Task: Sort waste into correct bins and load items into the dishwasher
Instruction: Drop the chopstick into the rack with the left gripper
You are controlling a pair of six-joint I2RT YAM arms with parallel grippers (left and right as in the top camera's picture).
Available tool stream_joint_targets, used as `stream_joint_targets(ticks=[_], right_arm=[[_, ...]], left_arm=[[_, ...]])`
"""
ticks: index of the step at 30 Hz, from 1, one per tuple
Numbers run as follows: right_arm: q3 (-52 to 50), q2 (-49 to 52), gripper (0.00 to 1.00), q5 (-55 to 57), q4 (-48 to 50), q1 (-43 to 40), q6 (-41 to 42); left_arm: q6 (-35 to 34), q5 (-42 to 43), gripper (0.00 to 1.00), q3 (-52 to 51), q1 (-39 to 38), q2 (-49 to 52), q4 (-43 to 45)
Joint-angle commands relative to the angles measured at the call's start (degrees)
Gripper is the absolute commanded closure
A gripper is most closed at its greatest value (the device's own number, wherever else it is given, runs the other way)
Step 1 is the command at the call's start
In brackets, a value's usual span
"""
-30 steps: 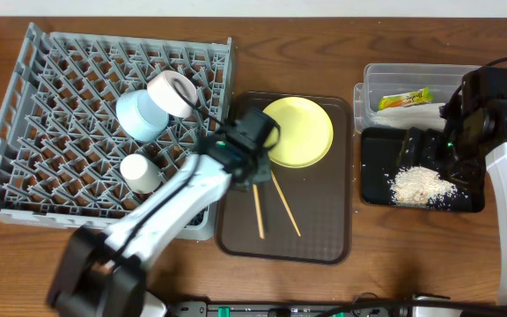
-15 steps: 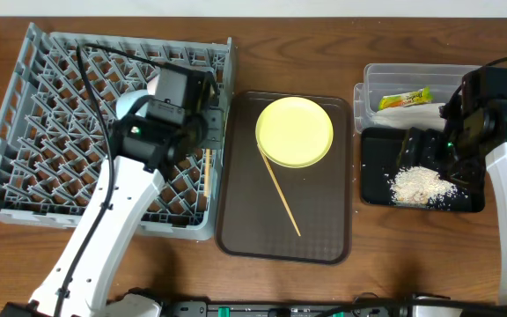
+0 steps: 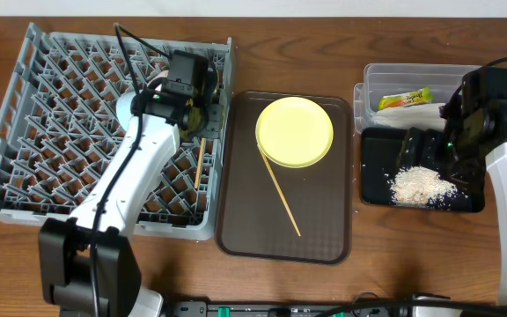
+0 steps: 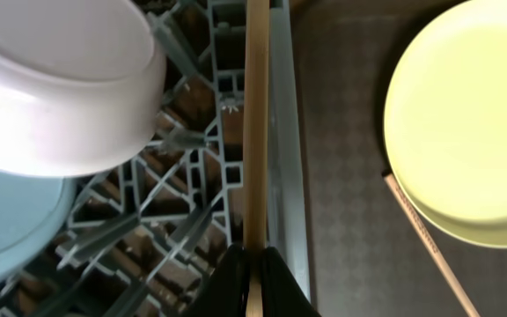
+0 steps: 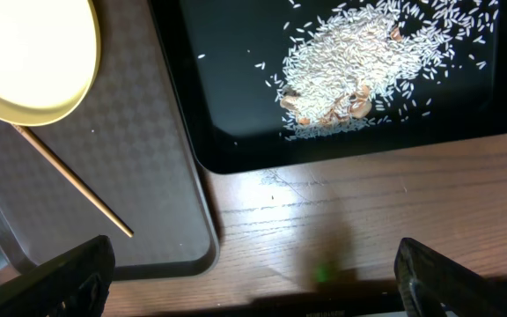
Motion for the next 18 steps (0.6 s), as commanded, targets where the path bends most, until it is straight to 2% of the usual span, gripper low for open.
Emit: stream_joint_targets(ticks=[1, 2, 4, 8, 13, 15, 18], right_arm=[[0.5, -0.2, 0.01, -0.3, -0.1, -0.3, -0.5], [0.5, -0.2, 0.01, -0.3, -0.1, -0.3, -0.5], [0.5, -0.2, 0.01, -0.3, -0.1, -0.3, -0.5], [0.5, -0.2, 0.01, -0.3, 0.0, -0.3, -0.5], [0.5, -0.2, 0.01, -0.3, 0.0, -0.3, -0.5], [0.5, -0.2, 0.01, -0.3, 0.0, -0.3, -0.5], [0.5, -0.2, 0.01, -0.3, 0.0, -0.3, -0.5]], left_arm=[[1.0, -0.7, 0.92, 0.7, 0.3, 0.8, 0.8], [1.0, -0.7, 0.89, 0.7, 0.3, 0.9, 0.9], [1.0, -0.7, 0.73, 0.7, 0.3, 1.0, 0.9], [1.0, -0.7, 0.5, 0.7, 0.3, 0.9, 1.2], [-2.6, 1.5, 0.48, 1.2, -0.3, -0.7, -0.2], [-5.8, 4.3, 0.47, 1.3, -1.4, -1.7, -1.2], [-14.4, 7.3, 0.47, 1.2, -4.5, -2.1, -4.0]])
